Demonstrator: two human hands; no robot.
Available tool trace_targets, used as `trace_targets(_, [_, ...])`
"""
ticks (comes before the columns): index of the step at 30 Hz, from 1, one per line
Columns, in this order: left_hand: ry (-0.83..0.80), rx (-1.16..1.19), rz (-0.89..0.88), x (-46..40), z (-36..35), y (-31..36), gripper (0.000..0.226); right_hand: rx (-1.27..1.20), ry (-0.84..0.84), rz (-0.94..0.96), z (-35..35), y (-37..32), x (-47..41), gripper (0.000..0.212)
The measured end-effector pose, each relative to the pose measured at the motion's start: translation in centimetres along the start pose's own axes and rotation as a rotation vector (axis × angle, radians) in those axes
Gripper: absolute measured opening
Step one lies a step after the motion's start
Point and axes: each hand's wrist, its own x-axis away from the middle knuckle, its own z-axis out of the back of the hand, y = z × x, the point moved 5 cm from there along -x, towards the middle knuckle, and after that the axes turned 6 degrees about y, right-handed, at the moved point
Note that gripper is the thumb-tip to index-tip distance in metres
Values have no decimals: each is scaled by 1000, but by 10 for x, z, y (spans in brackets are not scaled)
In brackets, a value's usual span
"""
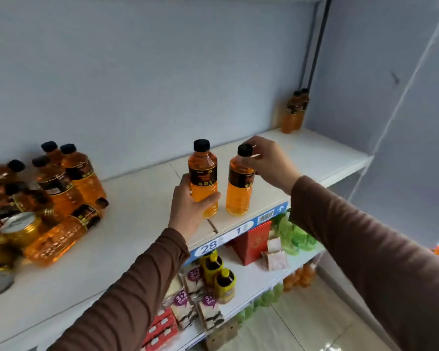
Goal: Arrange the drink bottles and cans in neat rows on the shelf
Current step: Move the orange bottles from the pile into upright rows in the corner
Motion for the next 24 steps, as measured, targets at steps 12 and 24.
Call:
trace_targets(12, [-125, 42, 18, -44, -267, 47, 53, 105, 126, -33, 201, 171, -75, 24])
trace_targets(24, [-135, 28, 30, -143, -415, 49, 50, 127, 112, -26, 256, 277, -209, 23])
